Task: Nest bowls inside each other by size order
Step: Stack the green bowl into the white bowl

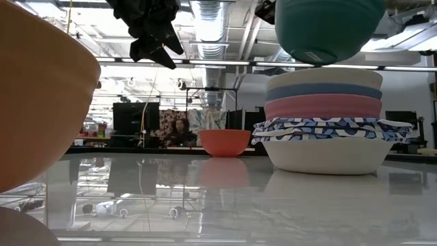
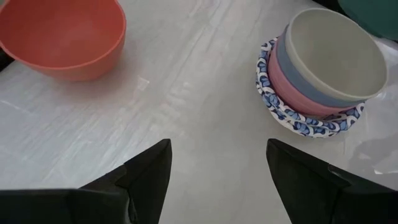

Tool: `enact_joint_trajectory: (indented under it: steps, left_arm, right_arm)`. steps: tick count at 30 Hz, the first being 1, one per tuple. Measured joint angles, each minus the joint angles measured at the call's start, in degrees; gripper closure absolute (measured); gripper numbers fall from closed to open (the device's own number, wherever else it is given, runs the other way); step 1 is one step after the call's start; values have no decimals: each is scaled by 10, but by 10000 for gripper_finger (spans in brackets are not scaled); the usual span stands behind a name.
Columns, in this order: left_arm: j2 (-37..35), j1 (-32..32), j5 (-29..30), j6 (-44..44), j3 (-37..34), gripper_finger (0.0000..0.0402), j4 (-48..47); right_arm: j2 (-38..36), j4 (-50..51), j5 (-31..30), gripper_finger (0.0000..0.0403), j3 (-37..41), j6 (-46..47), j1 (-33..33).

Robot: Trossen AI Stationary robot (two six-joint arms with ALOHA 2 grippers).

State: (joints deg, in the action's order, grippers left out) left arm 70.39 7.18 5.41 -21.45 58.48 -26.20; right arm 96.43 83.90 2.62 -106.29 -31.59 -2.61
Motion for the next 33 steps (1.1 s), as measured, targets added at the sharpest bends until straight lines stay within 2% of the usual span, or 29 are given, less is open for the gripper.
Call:
enact_joint_trajectory:
  steps: [13, 33]
  left_arm:
    - [0, 0, 0, 0, 0, 150, 0]
    - [0, -1, 0, -8, 0, 150, -2]
  right_arm:
    - [41, 6, 3, 394, -1, -21, 0]
    - [86, 3, 3, 394, -1, 3, 0]
